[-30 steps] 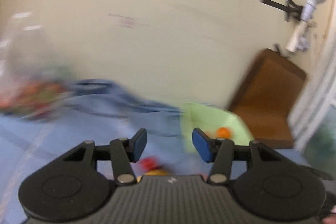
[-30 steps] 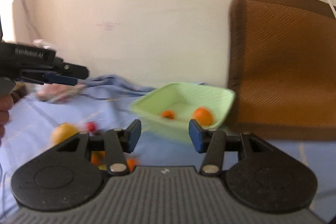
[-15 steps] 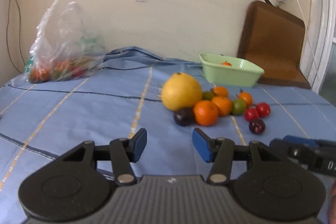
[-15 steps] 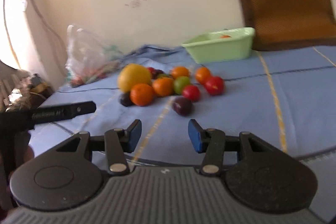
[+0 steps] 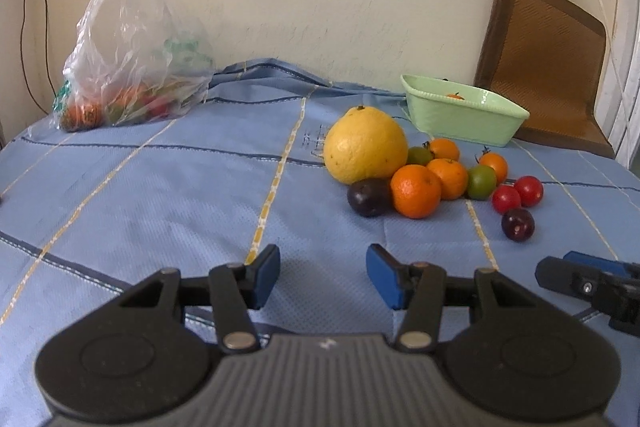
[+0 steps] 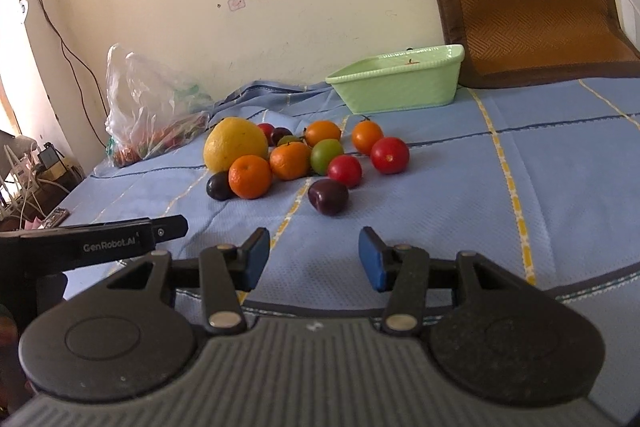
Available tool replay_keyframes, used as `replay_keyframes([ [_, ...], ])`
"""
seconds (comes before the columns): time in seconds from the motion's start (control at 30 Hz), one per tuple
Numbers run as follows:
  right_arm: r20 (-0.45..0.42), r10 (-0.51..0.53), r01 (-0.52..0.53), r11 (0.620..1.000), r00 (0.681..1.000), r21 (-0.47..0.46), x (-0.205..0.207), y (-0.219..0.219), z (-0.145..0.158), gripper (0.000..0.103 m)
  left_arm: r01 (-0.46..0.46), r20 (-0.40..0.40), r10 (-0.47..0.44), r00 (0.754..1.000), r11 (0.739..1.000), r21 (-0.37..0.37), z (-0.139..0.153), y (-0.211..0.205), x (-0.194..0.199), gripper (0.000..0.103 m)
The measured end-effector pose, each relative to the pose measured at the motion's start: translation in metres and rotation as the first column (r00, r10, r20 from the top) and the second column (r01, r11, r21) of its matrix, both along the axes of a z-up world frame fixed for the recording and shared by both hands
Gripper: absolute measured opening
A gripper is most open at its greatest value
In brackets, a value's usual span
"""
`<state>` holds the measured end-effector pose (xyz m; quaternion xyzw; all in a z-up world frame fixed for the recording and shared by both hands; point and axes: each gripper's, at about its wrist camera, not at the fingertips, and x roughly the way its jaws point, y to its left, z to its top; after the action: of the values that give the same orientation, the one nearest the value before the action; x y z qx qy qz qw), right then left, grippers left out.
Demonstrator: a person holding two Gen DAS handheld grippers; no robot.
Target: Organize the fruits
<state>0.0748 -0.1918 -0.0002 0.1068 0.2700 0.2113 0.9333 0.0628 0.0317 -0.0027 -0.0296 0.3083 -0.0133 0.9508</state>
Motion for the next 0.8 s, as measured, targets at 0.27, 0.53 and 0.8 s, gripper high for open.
replay_keyframes([
  [0.27,-0.003,0.000,0.000,1.000,1.000,0.003,0.000,-0.001,0.000,0.052,-0.005,0.006,0.005,1.000,1.000,0.014,0.000,-0.002,-0.001,0.049],
  [0.53,-0.003,0.021,-0.021,1.000,1.000,0.006,0.004,0.000,0.007,0.052,-0.024,0.011,0.024,1.000,1.000,-0.005,0.002,0.003,-0.001,0.049],
  [0.8,0.071,0.110,-0.106,0.992,0.991,-0.064,0.043,0.037,0.040,0.052,-0.164,0.143,0.186,0.972,0.975,-0.152,0.009,0.035,-0.020,0.050],
])
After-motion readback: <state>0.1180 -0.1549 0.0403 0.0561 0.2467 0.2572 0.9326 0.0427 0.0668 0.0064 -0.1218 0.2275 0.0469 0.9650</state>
